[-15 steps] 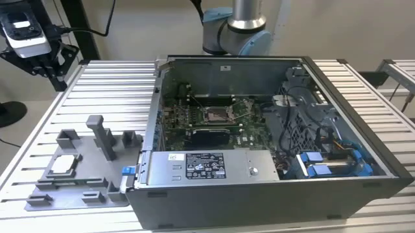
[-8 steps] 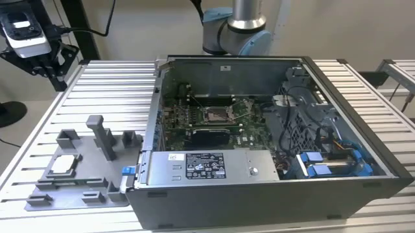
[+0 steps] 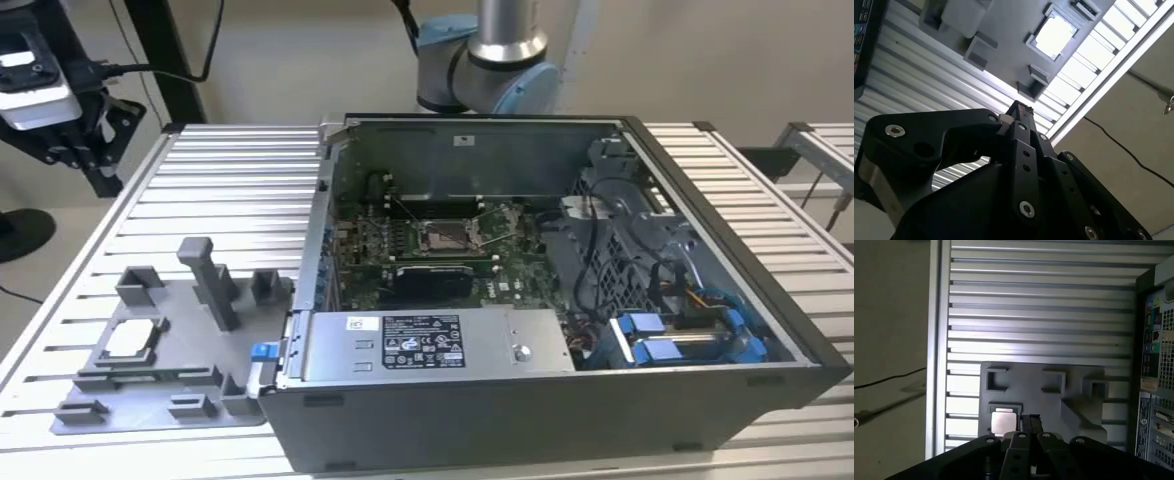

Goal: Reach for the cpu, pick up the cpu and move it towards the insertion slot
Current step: 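Reach for the cpu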

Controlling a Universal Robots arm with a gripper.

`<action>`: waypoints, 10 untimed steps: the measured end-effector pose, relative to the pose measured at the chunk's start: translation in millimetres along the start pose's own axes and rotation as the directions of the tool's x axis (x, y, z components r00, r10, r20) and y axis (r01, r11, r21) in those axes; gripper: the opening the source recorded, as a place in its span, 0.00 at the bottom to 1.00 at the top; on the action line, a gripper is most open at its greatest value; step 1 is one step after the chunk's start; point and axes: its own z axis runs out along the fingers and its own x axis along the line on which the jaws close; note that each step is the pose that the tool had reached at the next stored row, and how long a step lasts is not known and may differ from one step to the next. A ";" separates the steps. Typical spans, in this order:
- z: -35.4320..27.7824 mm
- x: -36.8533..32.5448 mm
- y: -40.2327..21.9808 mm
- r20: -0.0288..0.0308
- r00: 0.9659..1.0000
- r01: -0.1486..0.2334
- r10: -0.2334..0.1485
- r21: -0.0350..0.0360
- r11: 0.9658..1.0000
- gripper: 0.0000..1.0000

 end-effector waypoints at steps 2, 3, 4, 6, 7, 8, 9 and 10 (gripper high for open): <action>0.1 4.2 -2.9 0.000 1.000 0.000 0.000 0.000 1.000 0.00; 0.2 6.4 -4.1 0.000 1.000 0.000 0.000 0.000 1.000 0.00; 0.4 8.9 -5.5 0.000 1.000 0.000 0.000 0.000 1.000 0.00; 0.8 13.5 -7.7 0.000 1.000 0.000 0.000 0.000 1.000 0.00; 1.0 15.3 -9.4 0.000 1.000 0.000 0.000 0.000 1.000 0.00; 1.2 16.9 -11.3 0.000 1.000 0.000 0.000 0.000 1.000 0.00; 1.5 17.8 -13.6 0.000 1.000 0.000 0.000 0.000 1.000 0.00; 1.7 18.2 -15.8 -0.001 1.000 0.000 0.000 0.000 1.000 0.00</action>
